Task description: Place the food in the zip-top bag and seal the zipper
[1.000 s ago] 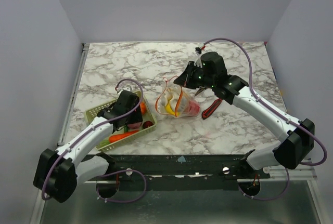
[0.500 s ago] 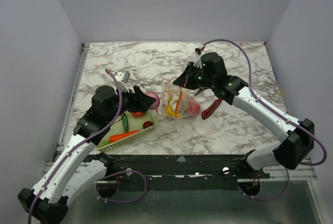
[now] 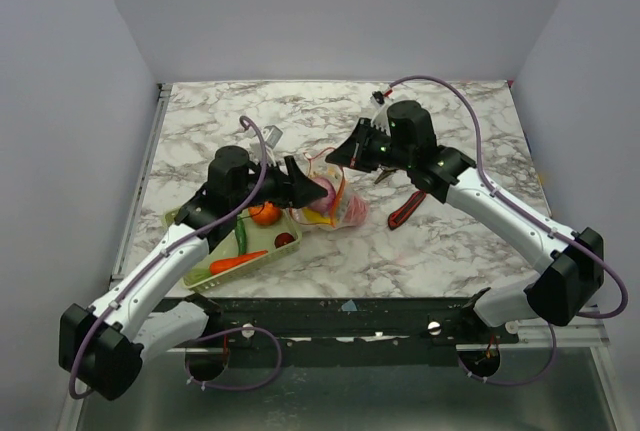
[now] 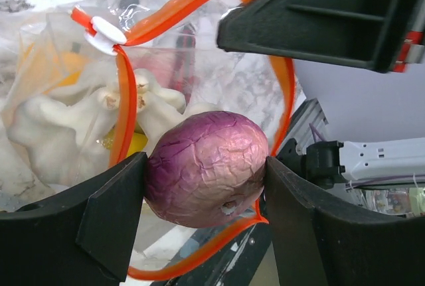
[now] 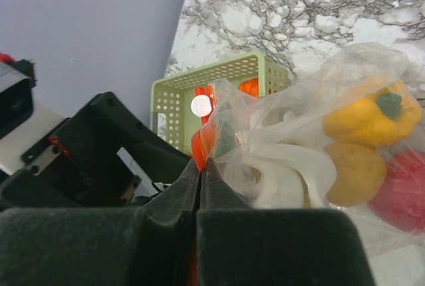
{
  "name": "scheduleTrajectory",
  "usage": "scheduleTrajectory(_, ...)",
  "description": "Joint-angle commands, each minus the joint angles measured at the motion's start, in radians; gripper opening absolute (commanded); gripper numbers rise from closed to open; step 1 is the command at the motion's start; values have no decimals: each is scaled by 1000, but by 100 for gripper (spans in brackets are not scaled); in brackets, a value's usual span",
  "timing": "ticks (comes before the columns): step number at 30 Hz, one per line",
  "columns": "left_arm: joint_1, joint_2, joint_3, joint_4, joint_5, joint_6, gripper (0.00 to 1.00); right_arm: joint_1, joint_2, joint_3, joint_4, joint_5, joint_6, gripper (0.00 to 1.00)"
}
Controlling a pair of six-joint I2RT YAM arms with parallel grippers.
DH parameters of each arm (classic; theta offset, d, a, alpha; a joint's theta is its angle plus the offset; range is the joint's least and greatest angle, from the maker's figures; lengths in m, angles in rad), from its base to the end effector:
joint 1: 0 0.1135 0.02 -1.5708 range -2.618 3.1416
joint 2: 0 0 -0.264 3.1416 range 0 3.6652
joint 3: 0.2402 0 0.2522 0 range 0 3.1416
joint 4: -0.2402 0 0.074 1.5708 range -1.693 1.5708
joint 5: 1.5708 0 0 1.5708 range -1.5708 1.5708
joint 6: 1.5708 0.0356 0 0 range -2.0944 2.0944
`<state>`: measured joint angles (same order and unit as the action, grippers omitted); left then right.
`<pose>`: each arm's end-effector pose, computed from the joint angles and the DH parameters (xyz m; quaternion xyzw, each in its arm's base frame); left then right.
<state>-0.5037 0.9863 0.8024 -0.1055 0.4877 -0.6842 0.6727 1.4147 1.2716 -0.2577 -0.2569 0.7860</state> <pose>0.1909 -0.1243 0.3178 0.0736 0.7878 -0.4850 0.3724 0.2523 0.2126 0.3564 -0.0238 0.8295 0.4446 0.3372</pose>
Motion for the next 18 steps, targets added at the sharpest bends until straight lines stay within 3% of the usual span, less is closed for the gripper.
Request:
scheduleTrajectory(1, -21, 70, 20, -7, -23, -22, 0, -3, -19, -5, 92, -72, 50, 0)
scheduleTrajectory(3, -32, 101, 36, -40, -35, -5, 12, -4, -13, -6, 99, -83, 56, 0)
scheduleTrajectory(5, -48, 112, 39, -44, -28, 3, 39, -4, -18, -20, 116, -83, 63, 0)
scheduleTrajectory(7, -52, 99, 38, -66, -47, 6, 56, -5, -19, -23, 114, -76, 57, 0)
scheduleTrajectory(16, -50, 13, 118, -293, -141, 174, 97, -20, -23, -39, 106, -83, 51, 0)
scheduleTrajectory(18, -50, 6, 143, -336, -143, 194, 99, -21, -22, -38, 105, -89, 51, 0)
